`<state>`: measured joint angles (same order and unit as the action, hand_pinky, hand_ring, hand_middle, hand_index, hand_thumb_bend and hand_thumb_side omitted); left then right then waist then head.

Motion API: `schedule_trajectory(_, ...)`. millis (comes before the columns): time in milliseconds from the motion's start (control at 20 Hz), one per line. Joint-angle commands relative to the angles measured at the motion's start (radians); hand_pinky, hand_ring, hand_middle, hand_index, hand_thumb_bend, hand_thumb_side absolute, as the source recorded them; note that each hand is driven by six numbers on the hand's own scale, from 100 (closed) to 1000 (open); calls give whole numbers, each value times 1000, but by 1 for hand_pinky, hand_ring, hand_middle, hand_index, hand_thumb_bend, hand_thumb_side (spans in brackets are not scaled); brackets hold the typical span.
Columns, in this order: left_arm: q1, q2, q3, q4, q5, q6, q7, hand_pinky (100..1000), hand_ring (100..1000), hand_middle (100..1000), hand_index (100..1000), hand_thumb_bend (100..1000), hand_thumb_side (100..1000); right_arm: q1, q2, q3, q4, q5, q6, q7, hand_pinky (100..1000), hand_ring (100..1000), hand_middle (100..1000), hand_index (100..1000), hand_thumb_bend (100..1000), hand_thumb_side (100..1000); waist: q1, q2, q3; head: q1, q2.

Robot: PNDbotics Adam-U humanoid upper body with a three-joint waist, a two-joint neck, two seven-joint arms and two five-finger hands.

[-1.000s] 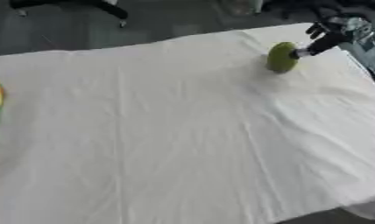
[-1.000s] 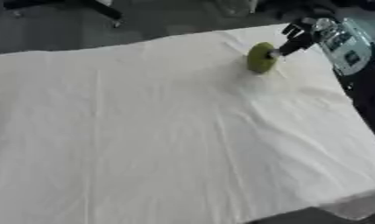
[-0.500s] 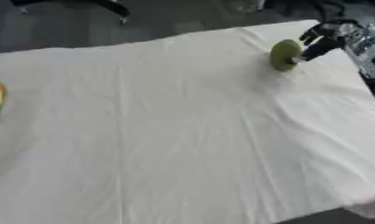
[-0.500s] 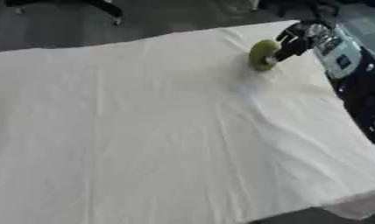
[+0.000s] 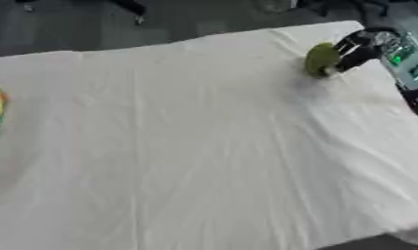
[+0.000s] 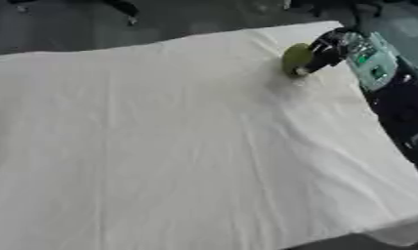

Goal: Pick up the objects with one hand, pass them to the other hand, and then place them into the box on the other side of the table.

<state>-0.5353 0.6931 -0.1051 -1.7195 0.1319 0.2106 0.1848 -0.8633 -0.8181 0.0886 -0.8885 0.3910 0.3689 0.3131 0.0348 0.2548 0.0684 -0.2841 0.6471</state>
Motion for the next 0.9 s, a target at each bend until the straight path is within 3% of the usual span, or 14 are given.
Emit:
schedule_trajectory(50,-18,16,17,-12,-3,1,-1,662,741,641,766,677,481,-21,-18,-13,4,6,-1,-25,819,822,792,834,527,166,0,-13,1,-1,-14)
schedule_trajectory(450,-23,13,16,-11,-6,1,-2,657,738,638,765,674,481,-21,-8,-8,10,-10,7,-60,814,801,755,808,511,100,3,-8,4,-1,-19)
schedule_trajectory(650,-24,11,17,-12,-5,3,1,655,738,636,765,672,480,-22,-2,-10,12,-20,19,-109,797,760,689,773,417,100,4,-4,5,-5,-24)
schedule_trajectory(800,-26,8,17,-14,-5,3,2,652,736,646,764,668,479,-22,6,-11,17,-21,38,-171,777,703,589,732,314,118,6,1,7,-7,-31)
schedule_trajectory(900,-28,7,17,-15,-6,3,3,651,735,645,762,666,479,-22,12,-12,21,-28,49,-217,770,684,576,722,303,108,7,4,9,-8,-35)
